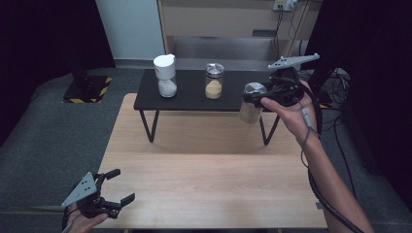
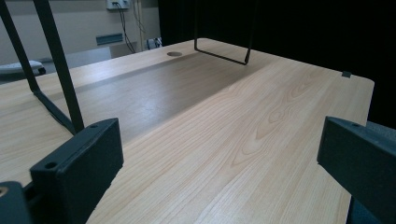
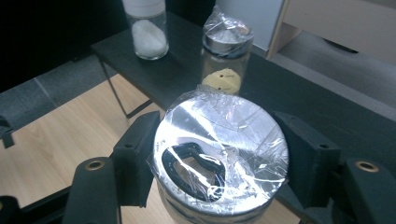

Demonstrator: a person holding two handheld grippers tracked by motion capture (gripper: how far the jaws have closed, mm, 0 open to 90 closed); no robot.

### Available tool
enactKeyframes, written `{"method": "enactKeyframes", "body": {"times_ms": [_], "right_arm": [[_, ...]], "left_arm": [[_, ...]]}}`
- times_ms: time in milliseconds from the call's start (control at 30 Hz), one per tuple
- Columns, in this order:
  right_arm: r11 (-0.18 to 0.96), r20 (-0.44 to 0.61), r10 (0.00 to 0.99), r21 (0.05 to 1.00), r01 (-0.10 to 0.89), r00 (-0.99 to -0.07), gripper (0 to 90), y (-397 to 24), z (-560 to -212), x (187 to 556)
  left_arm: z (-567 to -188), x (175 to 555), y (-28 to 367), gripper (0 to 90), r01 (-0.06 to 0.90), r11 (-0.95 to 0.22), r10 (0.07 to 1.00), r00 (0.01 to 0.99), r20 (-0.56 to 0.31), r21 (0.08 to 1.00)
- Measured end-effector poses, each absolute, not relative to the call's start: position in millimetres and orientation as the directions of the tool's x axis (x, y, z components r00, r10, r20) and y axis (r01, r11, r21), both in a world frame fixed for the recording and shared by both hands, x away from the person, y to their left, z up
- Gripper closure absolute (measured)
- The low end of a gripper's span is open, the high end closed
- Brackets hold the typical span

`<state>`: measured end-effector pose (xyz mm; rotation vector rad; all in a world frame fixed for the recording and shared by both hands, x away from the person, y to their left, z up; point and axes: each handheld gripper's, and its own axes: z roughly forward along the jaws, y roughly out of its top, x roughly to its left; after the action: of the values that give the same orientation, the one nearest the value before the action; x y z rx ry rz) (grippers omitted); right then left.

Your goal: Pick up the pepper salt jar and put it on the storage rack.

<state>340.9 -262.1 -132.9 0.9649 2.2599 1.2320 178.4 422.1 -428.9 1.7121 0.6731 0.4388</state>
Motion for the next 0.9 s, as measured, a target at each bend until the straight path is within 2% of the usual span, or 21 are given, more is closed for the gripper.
{"method": "enactKeyframes", "body": {"times_ms": [900], "right_arm": [[0.313,-0.028,0.824,0.855,0.413,-0.567,35.5,-249.7,-113.9,375.7]], "left_arm": [[-429.7,178.6,422.8,0.0,0.204,-0.144,0.643,0.763,-0.065,0.968]]}}
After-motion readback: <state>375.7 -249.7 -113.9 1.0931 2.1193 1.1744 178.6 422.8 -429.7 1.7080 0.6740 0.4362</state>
